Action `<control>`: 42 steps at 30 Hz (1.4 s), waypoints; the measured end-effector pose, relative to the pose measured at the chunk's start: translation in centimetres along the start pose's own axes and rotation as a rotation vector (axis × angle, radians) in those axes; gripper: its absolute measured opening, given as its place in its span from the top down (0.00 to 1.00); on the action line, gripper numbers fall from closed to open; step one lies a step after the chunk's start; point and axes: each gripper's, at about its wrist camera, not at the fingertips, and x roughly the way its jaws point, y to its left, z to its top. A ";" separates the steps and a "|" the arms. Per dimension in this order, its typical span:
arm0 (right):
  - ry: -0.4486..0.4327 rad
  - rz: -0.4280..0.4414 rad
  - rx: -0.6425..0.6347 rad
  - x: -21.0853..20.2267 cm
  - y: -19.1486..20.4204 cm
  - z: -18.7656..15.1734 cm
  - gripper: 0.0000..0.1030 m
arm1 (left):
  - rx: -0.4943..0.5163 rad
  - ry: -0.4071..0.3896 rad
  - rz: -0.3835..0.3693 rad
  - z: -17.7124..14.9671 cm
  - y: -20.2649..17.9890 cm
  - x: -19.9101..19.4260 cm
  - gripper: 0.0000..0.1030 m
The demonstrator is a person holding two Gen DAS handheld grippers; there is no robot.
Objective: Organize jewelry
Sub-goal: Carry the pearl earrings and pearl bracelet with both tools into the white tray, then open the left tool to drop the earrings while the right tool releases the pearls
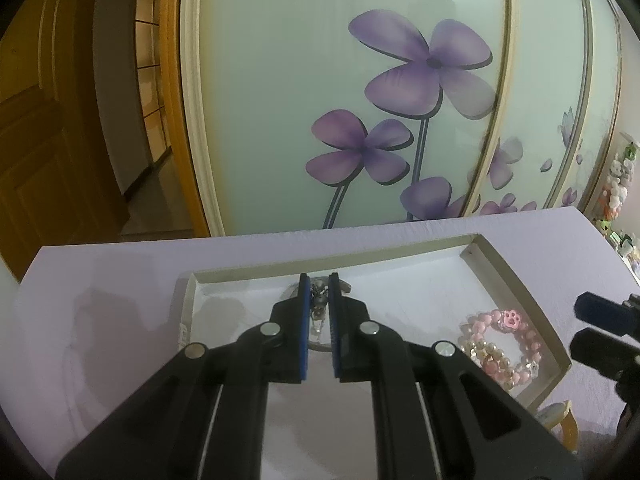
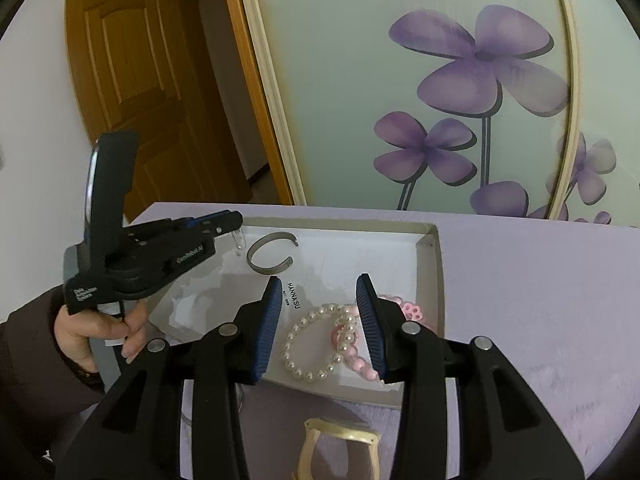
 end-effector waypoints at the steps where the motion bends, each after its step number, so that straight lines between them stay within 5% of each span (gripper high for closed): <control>1: -0.002 -0.001 0.000 -0.2 0.0 -0.1 0.61 | 0.001 0.001 -0.002 -0.1 -0.1 0.0 0.91; 13: 0.005 0.001 0.006 -0.1 -0.3 -0.3 0.61 | 0.011 0.028 -0.016 -0.9 -1.1 0.8 0.90; 17: 0.005 -0.002 0.008 -0.3 -0.4 -0.4 0.61 | 0.015 0.020 -0.001 -1.0 -1.4 0.7 0.68; 25: -0.003 -0.006 0.016 -1.2 -0.5 -0.7 0.61 | 0.007 0.004 0.010 -1.2 -1.1 -0.7 0.60; 34: -0.012 -0.007 0.029 -3.5 0.9 -2.4 0.52 | -0.005 -0.028 0.056 -3.1 0.3 -5.2 0.49; 42: 0.066 0.013 0.057 -4.6 2.8 -7.1 0.52 | -0.018 -0.045 0.087 -6.4 1.8 -10.1 0.47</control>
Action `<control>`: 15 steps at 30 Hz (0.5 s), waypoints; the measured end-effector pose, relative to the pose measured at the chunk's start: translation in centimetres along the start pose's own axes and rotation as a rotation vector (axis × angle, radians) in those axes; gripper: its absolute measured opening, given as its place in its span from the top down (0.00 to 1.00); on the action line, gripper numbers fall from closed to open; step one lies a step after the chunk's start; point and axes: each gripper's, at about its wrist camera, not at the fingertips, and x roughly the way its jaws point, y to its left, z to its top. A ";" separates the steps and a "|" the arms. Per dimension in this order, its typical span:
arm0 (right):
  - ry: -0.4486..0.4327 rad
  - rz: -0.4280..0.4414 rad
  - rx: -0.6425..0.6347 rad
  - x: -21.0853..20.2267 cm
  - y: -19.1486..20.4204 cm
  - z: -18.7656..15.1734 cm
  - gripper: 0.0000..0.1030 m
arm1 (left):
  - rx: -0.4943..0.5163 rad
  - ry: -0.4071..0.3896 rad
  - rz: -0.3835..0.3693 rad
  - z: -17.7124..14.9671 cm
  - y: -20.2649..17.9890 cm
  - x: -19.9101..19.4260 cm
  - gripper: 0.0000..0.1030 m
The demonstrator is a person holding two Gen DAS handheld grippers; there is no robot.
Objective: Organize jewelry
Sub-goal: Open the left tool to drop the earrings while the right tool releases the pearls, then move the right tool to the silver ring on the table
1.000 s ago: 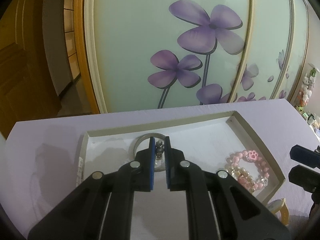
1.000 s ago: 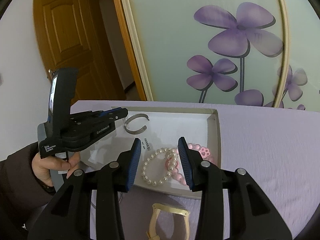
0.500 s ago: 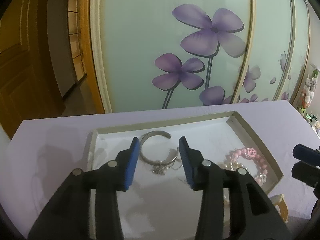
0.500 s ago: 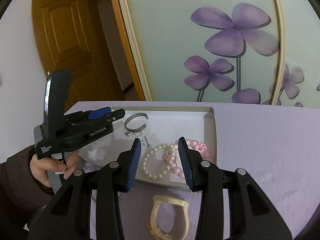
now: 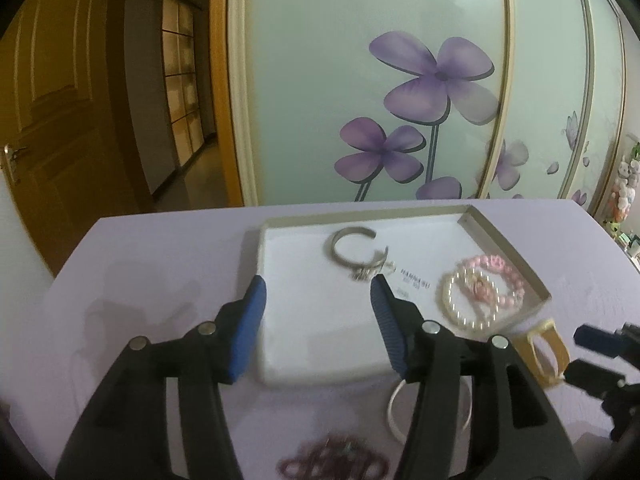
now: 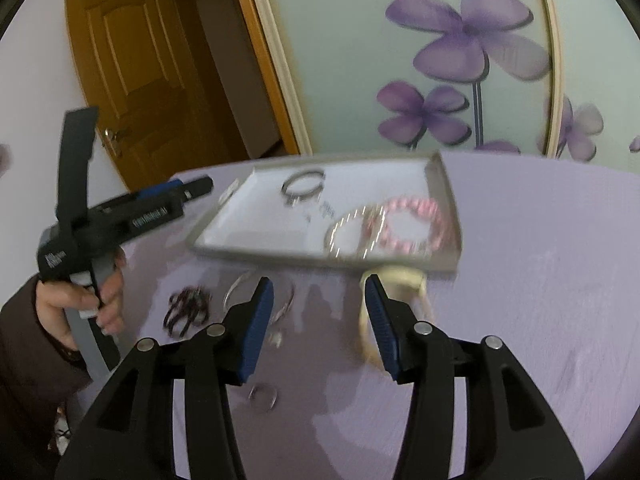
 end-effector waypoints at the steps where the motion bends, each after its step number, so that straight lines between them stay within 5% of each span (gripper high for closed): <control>1: 0.012 0.002 0.003 -0.1 0.3 -0.7 0.52 | -0.001 -0.002 0.001 -0.3 0.1 -0.4 0.46; 15: 0.147 -0.011 -0.079 0.3 5.4 -6.7 0.52 | -0.023 0.018 0.017 -5.1 2.0 -4.8 0.40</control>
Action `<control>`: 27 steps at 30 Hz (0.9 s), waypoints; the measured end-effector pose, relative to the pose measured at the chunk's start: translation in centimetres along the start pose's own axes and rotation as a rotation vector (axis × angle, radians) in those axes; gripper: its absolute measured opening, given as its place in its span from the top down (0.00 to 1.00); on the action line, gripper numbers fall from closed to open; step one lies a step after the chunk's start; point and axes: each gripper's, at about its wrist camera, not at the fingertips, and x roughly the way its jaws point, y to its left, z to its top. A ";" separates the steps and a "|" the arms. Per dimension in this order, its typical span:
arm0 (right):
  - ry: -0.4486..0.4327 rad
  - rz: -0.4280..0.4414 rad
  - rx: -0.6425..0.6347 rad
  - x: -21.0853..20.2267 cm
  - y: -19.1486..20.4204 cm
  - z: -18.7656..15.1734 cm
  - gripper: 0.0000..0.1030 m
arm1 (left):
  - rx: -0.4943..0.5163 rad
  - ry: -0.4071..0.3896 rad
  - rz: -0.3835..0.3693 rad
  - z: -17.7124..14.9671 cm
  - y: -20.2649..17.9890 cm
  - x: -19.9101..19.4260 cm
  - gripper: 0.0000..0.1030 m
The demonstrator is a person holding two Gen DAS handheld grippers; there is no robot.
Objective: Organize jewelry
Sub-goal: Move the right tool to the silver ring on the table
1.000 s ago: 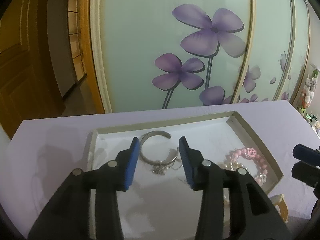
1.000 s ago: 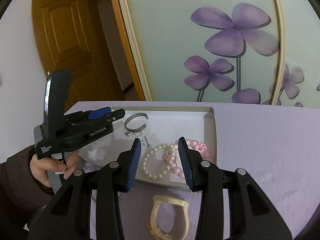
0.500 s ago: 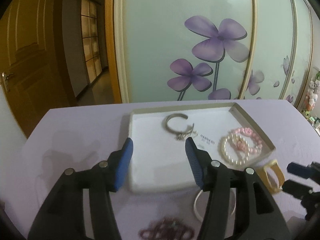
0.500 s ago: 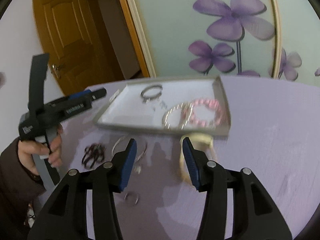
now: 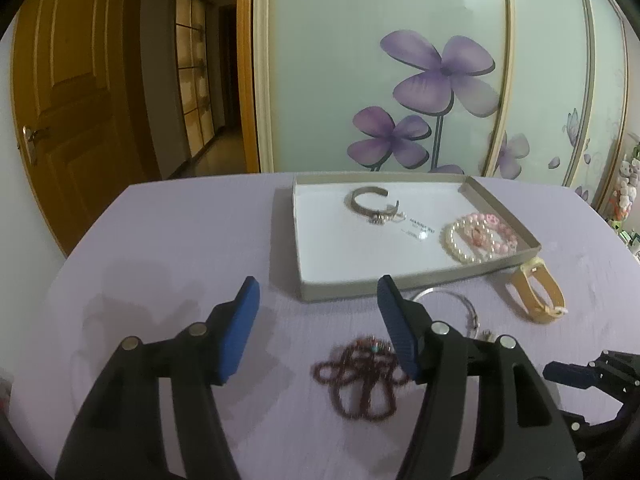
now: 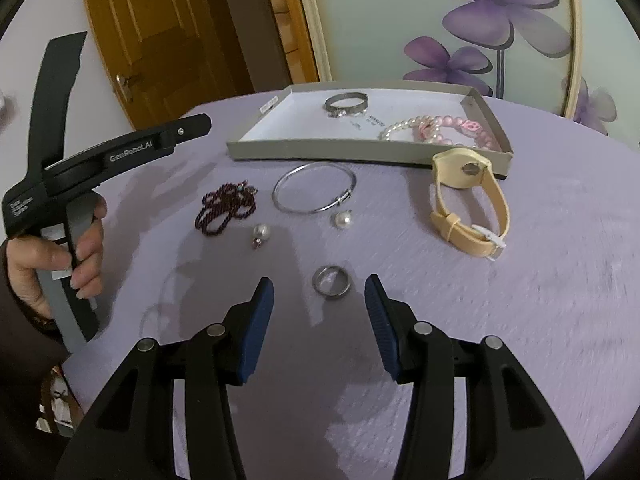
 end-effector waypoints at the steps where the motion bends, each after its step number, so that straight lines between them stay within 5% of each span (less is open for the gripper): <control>1: 0.005 -0.009 -0.005 0.1 0.1 -0.1 0.52 | 0.000 0.003 0.000 -0.3 0.1 -0.1 0.40; 15: 0.054 -0.070 -0.049 2.1 1.0 0.5 0.66 | 0.003 0.035 -0.003 -1.8 0.9 0.0 0.37; 19: 0.054 -0.082 -0.044 2.1 0.7 0.6 0.79 | 0.008 0.049 -0.008 -2.2 0.8 0.3 0.36; 27: 0.049 -0.064 -0.028 1.7 0.1 0.4 0.79 | 0.021 0.071 -0.023 -3.0 0.2 0.4 0.32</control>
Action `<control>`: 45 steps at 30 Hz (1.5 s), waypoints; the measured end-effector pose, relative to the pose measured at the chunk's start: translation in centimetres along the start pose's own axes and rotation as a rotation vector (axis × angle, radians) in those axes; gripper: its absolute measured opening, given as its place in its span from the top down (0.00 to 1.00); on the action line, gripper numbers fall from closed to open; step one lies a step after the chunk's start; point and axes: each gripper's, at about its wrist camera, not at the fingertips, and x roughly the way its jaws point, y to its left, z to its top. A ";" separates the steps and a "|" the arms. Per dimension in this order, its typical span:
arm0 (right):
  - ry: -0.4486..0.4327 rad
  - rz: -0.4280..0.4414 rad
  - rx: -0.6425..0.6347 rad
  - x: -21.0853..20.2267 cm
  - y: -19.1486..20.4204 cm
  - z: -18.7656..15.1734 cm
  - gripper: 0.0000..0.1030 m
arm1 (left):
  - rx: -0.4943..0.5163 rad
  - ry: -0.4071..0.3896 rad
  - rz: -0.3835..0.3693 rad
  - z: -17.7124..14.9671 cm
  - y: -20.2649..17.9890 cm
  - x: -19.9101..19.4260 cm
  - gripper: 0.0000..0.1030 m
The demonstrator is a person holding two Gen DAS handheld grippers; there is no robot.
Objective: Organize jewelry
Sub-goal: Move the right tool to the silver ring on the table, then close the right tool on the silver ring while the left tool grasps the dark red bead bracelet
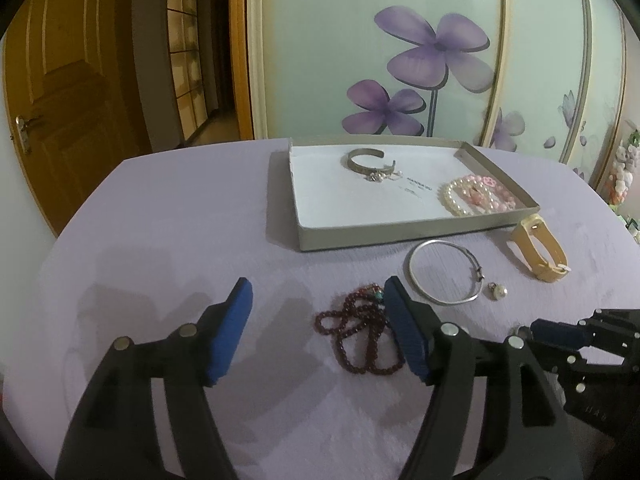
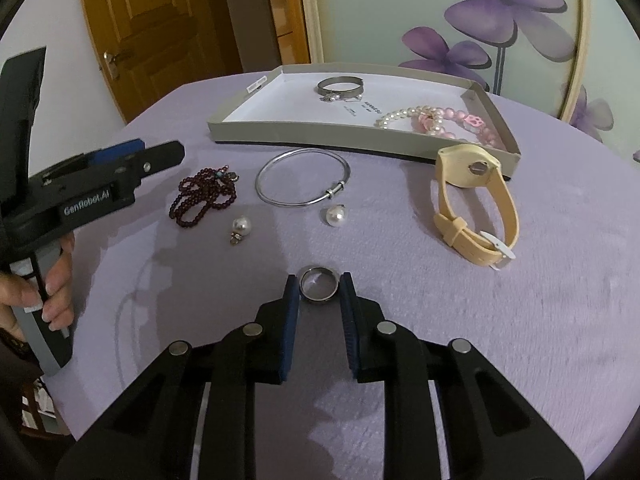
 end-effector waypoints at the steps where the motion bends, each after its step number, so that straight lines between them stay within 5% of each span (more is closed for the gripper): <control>1: -0.004 0.002 0.007 -0.2 -0.2 -0.1 0.79 | 0.004 0.004 -0.005 -0.1 -0.1 0.0 0.31; 9: -0.039 0.009 0.047 -1.6 -1.6 -0.1 0.79 | 0.035 0.050 -0.042 -0.4 -1.6 0.5 0.31; 20: -0.068 0.015 0.064 -2.3 -2.4 0.5 0.79 | 0.046 0.208 -0.028 -0.3 -2.9 4.3 0.33; 22: -0.070 0.017 0.068 -2.3 -2.5 0.5 0.79 | 0.054 0.202 -0.024 -0.1 -3.2 4.4 0.41; 26: -0.080 0.023 0.074 -2.6 -2.7 0.5 0.79 | 0.077 0.187 -0.037 0.1 -3.9 4.3 0.84; 45: -0.191 -0.003 0.085 -5.0 -4.9 2.1 0.79 | 0.067 0.047 -0.048 2.1 -3.8 1.7 0.92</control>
